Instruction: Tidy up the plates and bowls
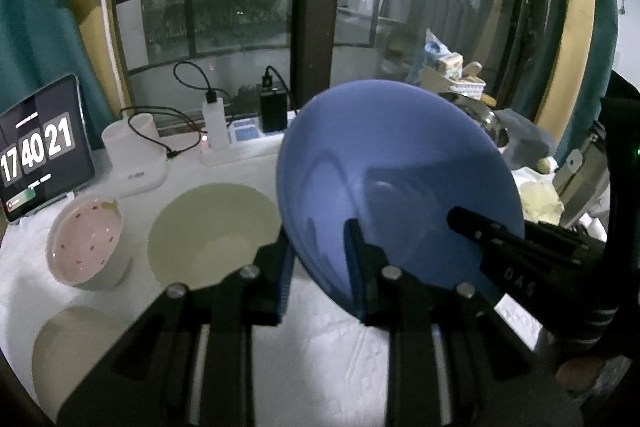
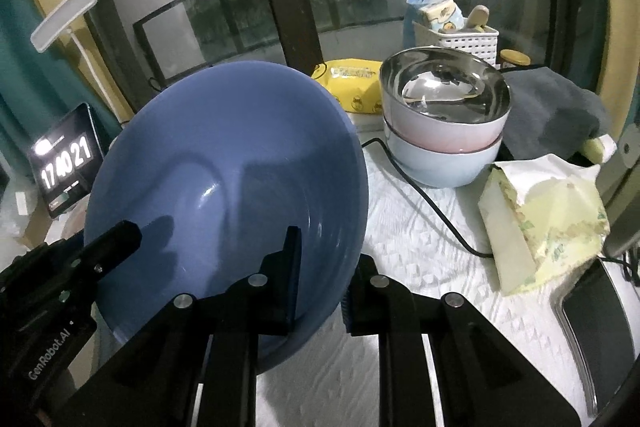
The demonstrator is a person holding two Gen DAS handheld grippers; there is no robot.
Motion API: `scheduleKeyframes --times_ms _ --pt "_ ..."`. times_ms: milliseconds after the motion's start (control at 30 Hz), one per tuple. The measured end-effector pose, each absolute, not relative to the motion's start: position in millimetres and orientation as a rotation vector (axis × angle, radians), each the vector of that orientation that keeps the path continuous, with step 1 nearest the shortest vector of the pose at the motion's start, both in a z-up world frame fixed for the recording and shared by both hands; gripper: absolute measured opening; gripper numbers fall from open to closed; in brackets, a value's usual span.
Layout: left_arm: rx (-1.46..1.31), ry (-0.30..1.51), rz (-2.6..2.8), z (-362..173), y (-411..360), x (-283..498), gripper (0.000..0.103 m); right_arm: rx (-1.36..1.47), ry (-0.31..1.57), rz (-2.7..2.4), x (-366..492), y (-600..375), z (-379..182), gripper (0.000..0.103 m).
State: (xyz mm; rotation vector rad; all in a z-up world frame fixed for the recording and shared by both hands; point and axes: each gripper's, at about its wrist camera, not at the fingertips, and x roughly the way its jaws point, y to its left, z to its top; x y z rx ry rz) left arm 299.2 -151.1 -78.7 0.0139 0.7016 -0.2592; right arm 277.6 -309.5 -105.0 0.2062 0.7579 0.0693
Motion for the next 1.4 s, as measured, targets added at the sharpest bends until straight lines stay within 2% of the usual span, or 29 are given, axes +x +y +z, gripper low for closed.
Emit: scheduleKeyframes --times_ms 467,1400 --pt "0.008 0.711 -0.264 -80 -134 259 0.025 0.215 0.769 0.074 238 -293 -102 0.018" --pt "-0.011 0.798 -0.250 -117 -95 213 0.025 0.226 0.878 0.075 199 -252 -129 0.019"
